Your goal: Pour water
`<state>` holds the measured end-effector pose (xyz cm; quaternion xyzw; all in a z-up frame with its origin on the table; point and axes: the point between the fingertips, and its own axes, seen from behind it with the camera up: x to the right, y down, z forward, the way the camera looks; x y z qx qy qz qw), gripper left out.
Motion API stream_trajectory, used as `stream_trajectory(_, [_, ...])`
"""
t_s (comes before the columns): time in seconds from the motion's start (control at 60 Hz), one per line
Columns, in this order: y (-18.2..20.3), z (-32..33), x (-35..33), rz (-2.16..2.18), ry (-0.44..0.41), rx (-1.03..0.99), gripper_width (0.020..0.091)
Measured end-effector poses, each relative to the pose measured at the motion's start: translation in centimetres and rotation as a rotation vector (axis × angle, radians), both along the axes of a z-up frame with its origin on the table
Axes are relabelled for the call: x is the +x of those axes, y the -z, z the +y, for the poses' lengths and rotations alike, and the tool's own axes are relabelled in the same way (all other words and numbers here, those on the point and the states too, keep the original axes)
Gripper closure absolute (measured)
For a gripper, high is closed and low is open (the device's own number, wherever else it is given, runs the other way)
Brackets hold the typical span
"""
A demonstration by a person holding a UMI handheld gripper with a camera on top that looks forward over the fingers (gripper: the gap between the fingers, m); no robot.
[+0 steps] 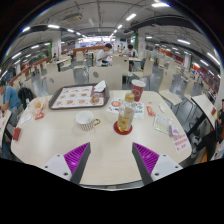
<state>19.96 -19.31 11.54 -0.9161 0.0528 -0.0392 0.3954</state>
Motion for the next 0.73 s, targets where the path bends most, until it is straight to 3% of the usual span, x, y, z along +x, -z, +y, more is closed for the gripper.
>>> stream_trajectory(0.217, [-2.8, -4.3, -3.5, -0.015, -0.028, 0.013, 0.0254])
stream_trajectory(0.733, [-3.9, -6.0, -4.3, -0.028, -0.05, 0.037, 0.0253])
